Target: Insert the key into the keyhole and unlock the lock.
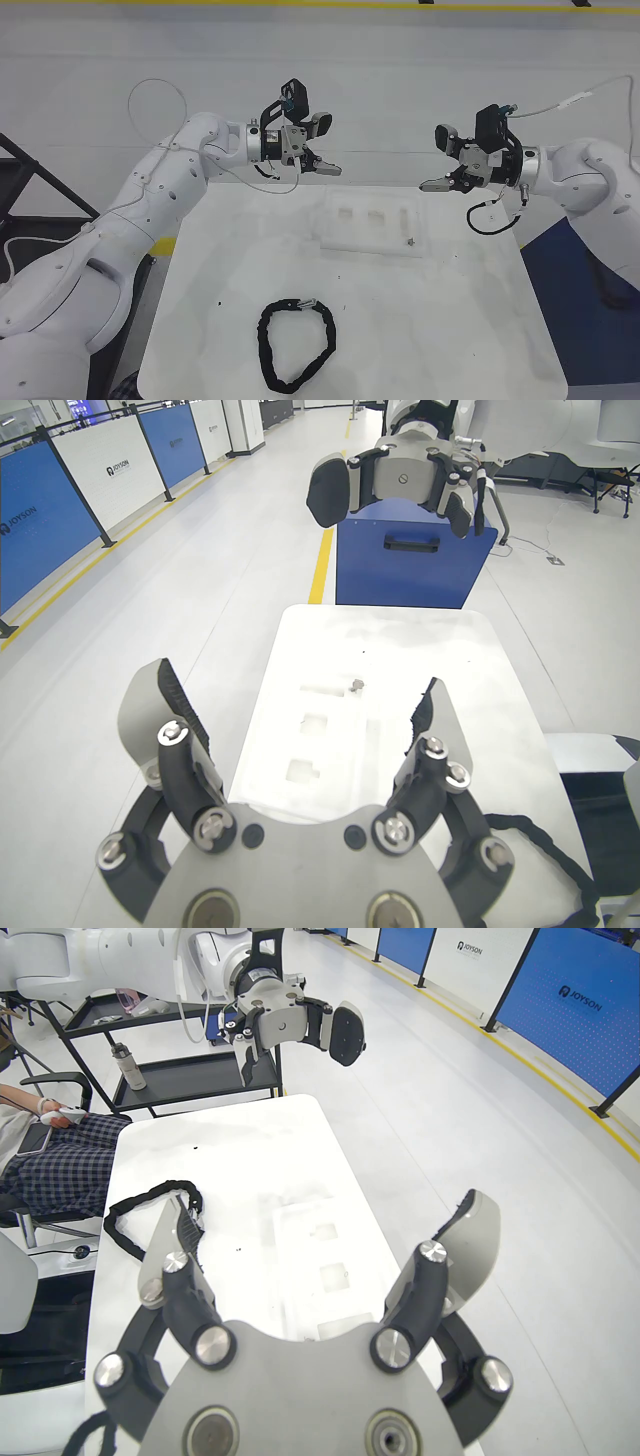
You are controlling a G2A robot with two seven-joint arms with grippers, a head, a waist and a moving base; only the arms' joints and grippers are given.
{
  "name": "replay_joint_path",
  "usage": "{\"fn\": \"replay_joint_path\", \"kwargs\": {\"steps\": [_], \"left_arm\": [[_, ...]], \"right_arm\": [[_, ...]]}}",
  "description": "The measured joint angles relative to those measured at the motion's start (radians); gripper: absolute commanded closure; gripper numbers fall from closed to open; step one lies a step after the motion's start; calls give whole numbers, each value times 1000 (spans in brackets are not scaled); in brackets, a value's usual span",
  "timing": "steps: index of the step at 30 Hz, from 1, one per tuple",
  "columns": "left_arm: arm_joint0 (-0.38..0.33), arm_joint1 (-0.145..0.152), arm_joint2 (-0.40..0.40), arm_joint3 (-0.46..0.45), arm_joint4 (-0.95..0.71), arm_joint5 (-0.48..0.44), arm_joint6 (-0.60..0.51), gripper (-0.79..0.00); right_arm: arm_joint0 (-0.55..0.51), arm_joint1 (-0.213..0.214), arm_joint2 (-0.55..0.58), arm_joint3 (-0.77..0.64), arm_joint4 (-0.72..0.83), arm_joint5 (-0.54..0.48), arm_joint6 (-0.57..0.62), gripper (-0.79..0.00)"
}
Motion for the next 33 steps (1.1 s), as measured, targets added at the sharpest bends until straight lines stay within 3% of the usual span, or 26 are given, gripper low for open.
{"fn": "replay_joint_path", "kwargs": {"steps": [15, 21, 24, 33], "left_arm": [[0, 0, 0, 0, 0, 0, 0, -785], [0, 0, 0, 0, 0, 0, 0, -785], [0, 0, 0, 0, 0, 0, 0, -785], [0, 0, 0, 0, 0, 0, 0, -785]], "right_arm": [[0, 0, 0, 0, 0, 0, 0, -785], [-45, -11, -10, 7, 36, 122, 62, -785], [-50, -24, -29, 25, 93, 214, 164, -785], [-19, -99, -117, 98, 366, 555, 630, -785]]}}
